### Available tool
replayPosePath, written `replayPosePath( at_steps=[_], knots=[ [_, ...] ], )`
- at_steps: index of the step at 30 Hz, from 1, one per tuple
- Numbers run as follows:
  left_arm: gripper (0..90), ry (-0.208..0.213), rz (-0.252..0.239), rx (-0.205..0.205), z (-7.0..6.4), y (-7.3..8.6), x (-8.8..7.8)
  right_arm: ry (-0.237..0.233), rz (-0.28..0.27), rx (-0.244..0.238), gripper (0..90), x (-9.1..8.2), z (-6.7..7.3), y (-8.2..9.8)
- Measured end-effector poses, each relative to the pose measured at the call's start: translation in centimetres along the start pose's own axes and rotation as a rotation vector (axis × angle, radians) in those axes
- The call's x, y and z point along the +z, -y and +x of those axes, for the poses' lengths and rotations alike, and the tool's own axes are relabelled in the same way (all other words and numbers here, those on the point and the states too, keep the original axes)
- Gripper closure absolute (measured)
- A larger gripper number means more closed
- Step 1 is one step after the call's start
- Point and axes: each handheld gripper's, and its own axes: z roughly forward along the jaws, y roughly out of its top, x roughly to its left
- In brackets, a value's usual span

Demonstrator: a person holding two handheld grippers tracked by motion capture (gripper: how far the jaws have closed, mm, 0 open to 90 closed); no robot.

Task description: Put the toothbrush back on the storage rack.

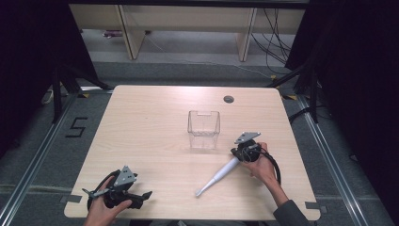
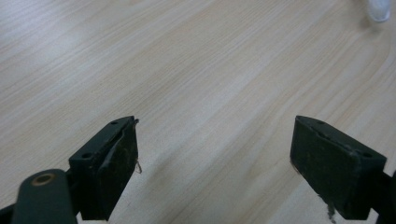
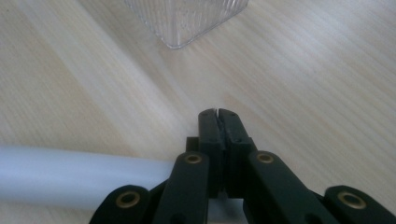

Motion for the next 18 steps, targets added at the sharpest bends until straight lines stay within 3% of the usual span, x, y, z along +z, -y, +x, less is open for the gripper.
replayPosePath(
  at_steps=[3,6,18],
  knots=[
    [14.9,-0.003,0.0,0.007,0.0,0.0,0.0,0.001,-0.009,0.003,89.3,-0.3,0.3,0.4],
    [14.9,-0.001,0.001,0.002,0.0,0.0,0.0,-0.019,-0.012,-0.032,89.3,-0.5,0.2,0.7],
    [14.9,-0.004,0.001,0.008,0.0,0.0,0.0,-0.043,-0.005,-0.033,88.9,-1.9,0.9,1.8]
  ],
)
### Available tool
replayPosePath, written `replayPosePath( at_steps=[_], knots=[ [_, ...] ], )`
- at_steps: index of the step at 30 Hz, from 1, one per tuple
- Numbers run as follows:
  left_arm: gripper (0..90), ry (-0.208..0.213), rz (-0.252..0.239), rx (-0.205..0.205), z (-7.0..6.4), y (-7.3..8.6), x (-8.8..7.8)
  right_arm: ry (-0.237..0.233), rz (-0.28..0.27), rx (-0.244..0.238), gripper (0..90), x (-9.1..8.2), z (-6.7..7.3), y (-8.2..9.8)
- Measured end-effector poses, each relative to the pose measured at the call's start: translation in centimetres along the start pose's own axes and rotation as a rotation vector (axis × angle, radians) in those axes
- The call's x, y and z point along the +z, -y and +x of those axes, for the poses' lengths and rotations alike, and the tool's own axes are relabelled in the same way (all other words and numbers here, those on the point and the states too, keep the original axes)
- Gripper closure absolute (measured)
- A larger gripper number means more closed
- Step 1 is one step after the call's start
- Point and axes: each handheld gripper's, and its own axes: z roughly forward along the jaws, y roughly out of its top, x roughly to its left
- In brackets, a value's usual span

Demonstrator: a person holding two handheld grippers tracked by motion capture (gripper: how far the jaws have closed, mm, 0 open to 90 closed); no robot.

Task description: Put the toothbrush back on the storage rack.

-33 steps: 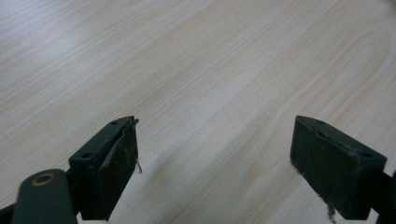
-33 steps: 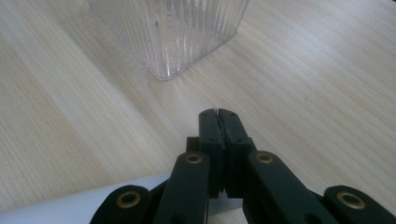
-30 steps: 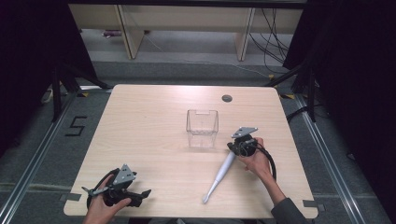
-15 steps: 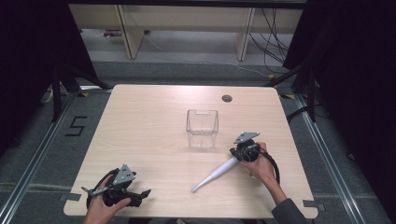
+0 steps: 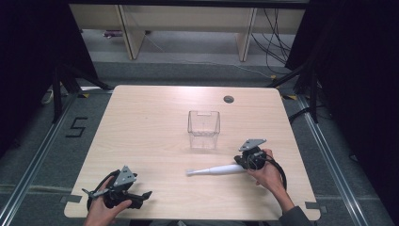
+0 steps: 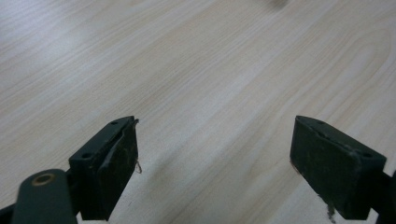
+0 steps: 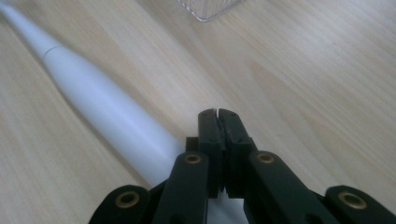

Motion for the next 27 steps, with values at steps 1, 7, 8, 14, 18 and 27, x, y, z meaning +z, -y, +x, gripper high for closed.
replayPosePath(
  at_steps=[1,7,8,14,18,27],
  knots=[
    [14.9,0.0,0.001,0.002,0.0,0.0,0.0,0.003,-0.016,0.011,88.8,0.0,0.1,0.2],
    [14.9,0.0,0.001,0.002,0.0,0.0,0.0,-0.007,-0.003,0.007,88.2,-0.6,0.4,0.9],
    [14.9,0.0,0.001,0.002,0.0,0.0,0.0,-0.007,-0.003,0.007,88.2,-0.6,0.4,0.9],
    [14.9,0.0,0.001,0.0,0.0,0.0,0.0,-0.016,0.011,-0.008,87.6,-1.1,0.7,1.1],
    [14.9,0.0,0.002,0.001,0.0,0.0,0.0,-0.01,-0.003,0.013,87.2,-1.1,0.8,1.4],
    [14.9,0.002,0.0,-0.007,0.0,0.0,0.0,-0.021,-0.021,0.002,83.4,-1.5,0.7,1.4]
  ],
)
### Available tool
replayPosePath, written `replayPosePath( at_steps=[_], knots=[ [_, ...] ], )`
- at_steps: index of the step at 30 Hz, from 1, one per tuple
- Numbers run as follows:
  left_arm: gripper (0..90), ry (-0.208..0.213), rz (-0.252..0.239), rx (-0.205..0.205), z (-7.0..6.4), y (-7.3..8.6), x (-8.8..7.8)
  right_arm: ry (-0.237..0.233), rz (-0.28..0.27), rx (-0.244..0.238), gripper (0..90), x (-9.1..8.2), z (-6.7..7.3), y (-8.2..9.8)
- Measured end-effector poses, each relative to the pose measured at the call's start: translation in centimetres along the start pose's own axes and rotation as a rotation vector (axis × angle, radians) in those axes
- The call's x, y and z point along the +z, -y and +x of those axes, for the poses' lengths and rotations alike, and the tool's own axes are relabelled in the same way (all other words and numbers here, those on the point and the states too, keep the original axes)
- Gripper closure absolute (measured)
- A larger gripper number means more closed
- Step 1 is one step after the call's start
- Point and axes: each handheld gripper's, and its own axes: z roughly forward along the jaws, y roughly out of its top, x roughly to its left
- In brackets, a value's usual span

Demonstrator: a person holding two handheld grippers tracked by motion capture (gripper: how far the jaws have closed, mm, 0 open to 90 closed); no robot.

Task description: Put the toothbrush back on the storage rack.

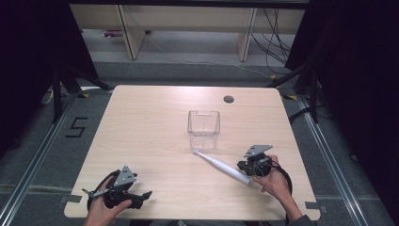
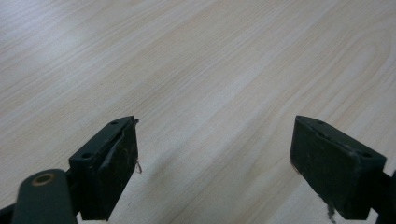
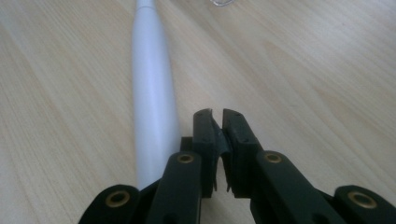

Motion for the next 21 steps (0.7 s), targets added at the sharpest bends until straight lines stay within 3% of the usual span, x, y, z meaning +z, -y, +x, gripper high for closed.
replayPosePath(
  at_steps=[5,8,13,16,18,21],
  knots=[
    [14.9,-0.004,0.001,0.002,0.1,0.0,0.0,0.004,-0.008,0.011,78.3,-0.6,-0.2,-0.5],
    [14.9,-0.004,0.0,0.0,0.1,0.0,0.0,0.004,-0.002,0.01,66.9,-1.2,-0.2,-1.2],
    [14.9,-0.005,0.002,0.001,0.1,0.0,0.0,-0.044,0.062,-0.028,57.0,-1.3,0.6,-2.6],
    [14.9,-0.004,0.002,-0.004,0.1,0.0,0.0,-0.064,0.105,-0.021,51.1,-0.9,1.2,-3.2],
    [14.9,-0.005,0.009,0.008,0.2,0.0,0.0,-0.055,0.135,-0.022,46.8,-0.8,1.5,-3.8],
    [14.9,-0.011,0.011,0.013,0.3,0.0,0.0,-0.04,0.167,-0.061,37.6,-0.3,1.8,-4.8]
  ],
)
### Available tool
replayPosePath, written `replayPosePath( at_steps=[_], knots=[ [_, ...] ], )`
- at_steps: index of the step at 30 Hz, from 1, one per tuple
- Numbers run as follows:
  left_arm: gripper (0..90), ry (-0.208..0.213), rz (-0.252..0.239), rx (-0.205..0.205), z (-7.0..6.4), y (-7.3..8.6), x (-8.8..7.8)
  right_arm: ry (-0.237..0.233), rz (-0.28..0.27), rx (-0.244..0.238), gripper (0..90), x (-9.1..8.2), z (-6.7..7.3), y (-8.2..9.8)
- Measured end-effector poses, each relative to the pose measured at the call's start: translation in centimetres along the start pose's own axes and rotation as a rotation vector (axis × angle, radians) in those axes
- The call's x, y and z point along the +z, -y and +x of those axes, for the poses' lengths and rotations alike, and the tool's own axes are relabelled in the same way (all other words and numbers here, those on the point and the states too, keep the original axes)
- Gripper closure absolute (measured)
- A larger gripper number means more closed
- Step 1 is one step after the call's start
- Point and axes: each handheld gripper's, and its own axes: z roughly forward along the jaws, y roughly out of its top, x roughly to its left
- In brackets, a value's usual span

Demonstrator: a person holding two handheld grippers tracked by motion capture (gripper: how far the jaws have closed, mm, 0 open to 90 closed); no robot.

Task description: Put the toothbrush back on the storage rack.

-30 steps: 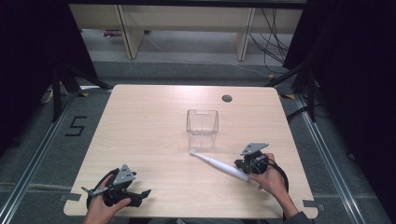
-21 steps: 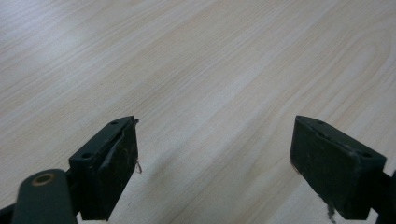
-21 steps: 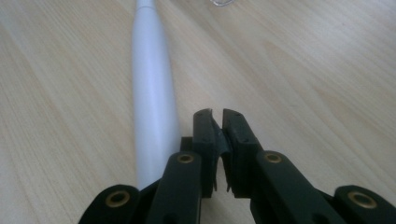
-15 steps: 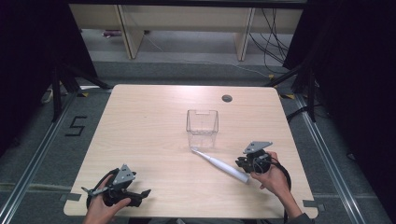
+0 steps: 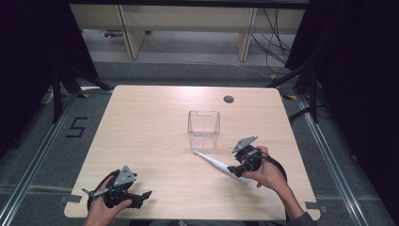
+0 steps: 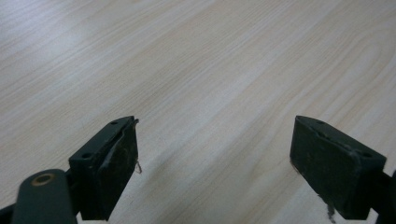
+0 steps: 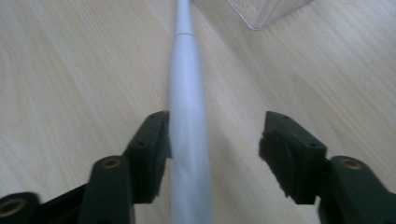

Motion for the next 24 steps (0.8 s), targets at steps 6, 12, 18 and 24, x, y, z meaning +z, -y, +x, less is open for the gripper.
replayPosePath(
  at_steps=[6,12,18,24],
  knots=[
    [14.9,0.001,-0.021,-0.008,-0.1,0.0,0.0,-0.043,0.143,-0.055,34.2,1.4,0.5,-1.9],
    [14.9,0.001,-0.028,-0.022,-0.3,0.0,0.0,-0.065,0.19,-0.078,42.7,2.0,0.4,-3.0],
    [14.9,0.006,-0.017,-0.017,-0.2,0.0,0.0,-0.066,0.23,-0.11,50.9,2.3,0.3,-3.5],
    [14.9,0.007,-0.011,-0.016,-0.2,0.0,0.0,-0.078,0.275,-0.131,58.6,3.2,0.5,-3.8]
  ],
)
